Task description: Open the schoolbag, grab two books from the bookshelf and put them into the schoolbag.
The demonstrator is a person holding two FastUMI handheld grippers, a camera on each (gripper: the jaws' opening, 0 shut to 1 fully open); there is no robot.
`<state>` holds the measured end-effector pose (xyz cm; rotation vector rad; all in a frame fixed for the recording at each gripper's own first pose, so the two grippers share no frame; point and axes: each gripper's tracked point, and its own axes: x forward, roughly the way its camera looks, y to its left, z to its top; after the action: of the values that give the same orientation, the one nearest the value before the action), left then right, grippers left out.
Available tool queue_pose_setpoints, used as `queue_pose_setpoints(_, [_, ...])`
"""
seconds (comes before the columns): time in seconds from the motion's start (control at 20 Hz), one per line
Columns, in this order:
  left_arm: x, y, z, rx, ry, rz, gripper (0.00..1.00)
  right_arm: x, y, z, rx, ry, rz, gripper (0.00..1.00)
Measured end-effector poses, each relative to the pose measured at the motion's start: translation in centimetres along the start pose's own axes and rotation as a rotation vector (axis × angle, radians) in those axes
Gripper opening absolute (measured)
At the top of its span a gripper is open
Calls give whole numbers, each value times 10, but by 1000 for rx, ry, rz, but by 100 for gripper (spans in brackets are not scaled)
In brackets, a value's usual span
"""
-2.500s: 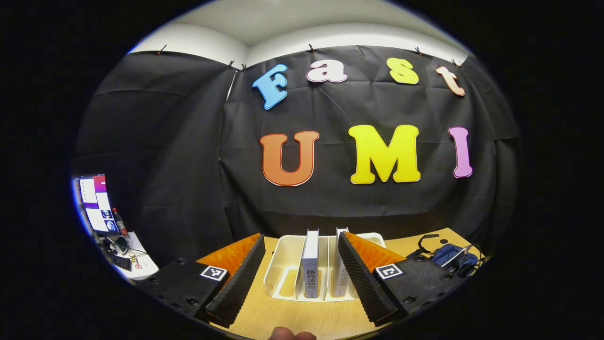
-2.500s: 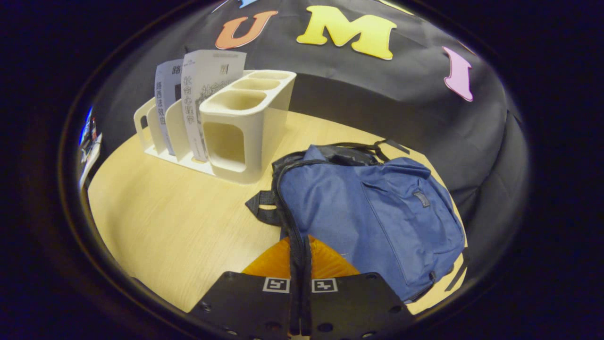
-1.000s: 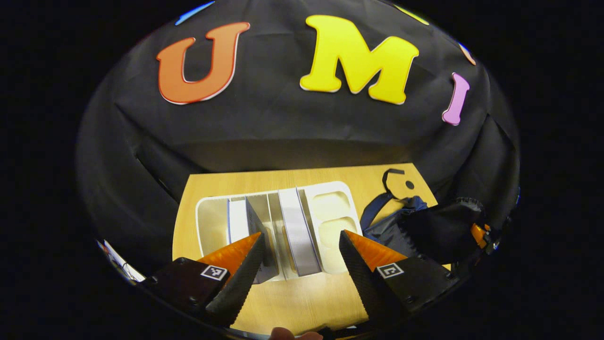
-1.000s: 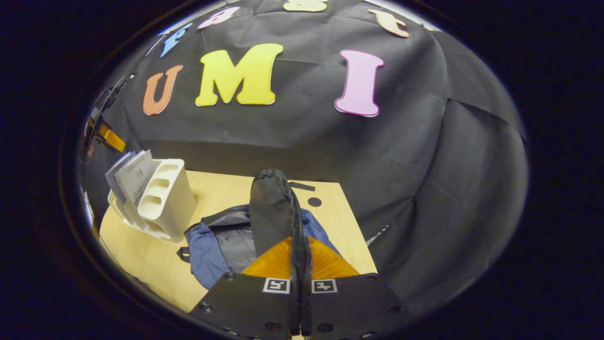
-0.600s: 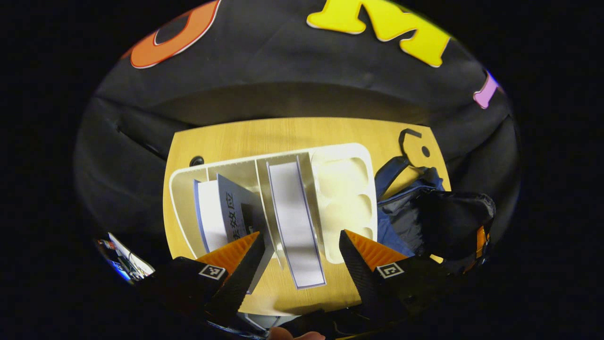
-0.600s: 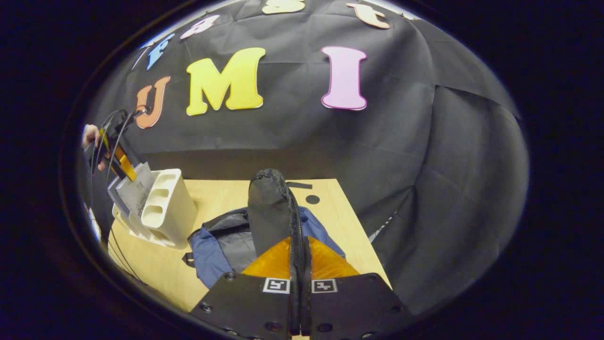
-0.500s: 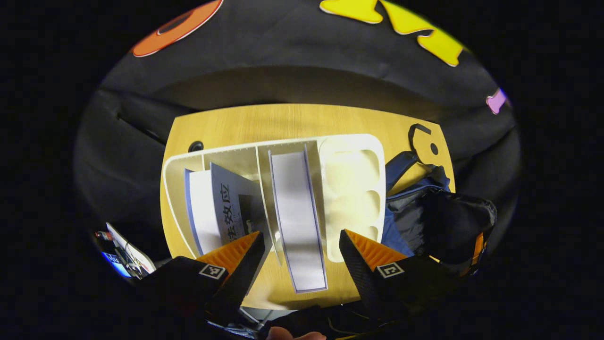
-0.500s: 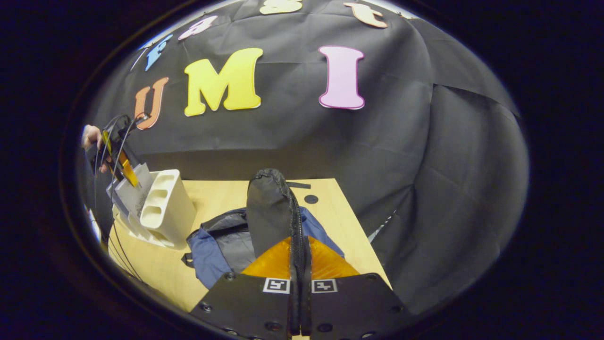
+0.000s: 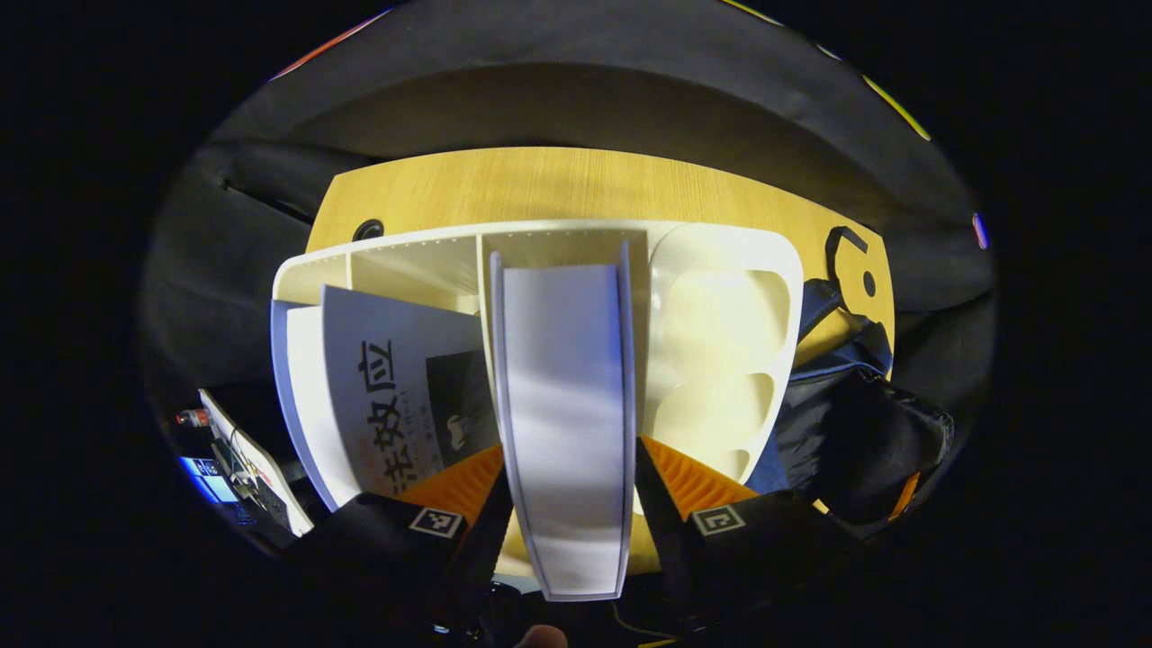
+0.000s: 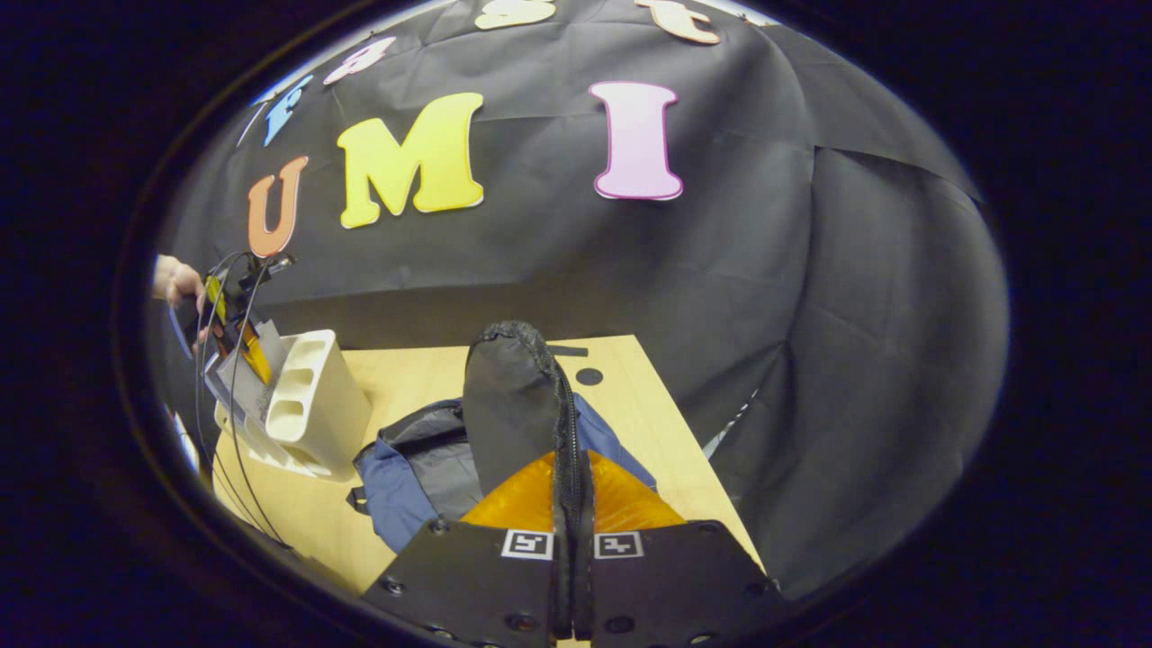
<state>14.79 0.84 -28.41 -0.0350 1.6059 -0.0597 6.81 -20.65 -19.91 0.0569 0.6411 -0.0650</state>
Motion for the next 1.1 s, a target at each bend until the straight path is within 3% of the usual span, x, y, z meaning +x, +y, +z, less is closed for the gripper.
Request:
queue_pose_setpoints(0.2, [4,5,-6,-23,45,31,50,1,-2,0,8,-7,4,2])
queue_pose_setpoints(0.35, [-8,10,-11,-18,66,59,48,4,-4,-2,3,-7,2,2])
queue_pose_setpoints(0.5, [-37,16,-17,19,16,58,46,4,-2,-1,-9,-7,4,2])
queue_pose_setpoints(0.7, [-100,11,-63,23,-8,-40,46,4,5,0,-34,-5,9,2])
queue_pose_setpoints(0.9, [-159,28,-94,12,-118,-101,44,3,8,0,-55,1,-1,2])
queue_pose_setpoints(1.1, [-192,12,-114,0,-261,-280,46,-1,11,1,-61,4,-7,2])
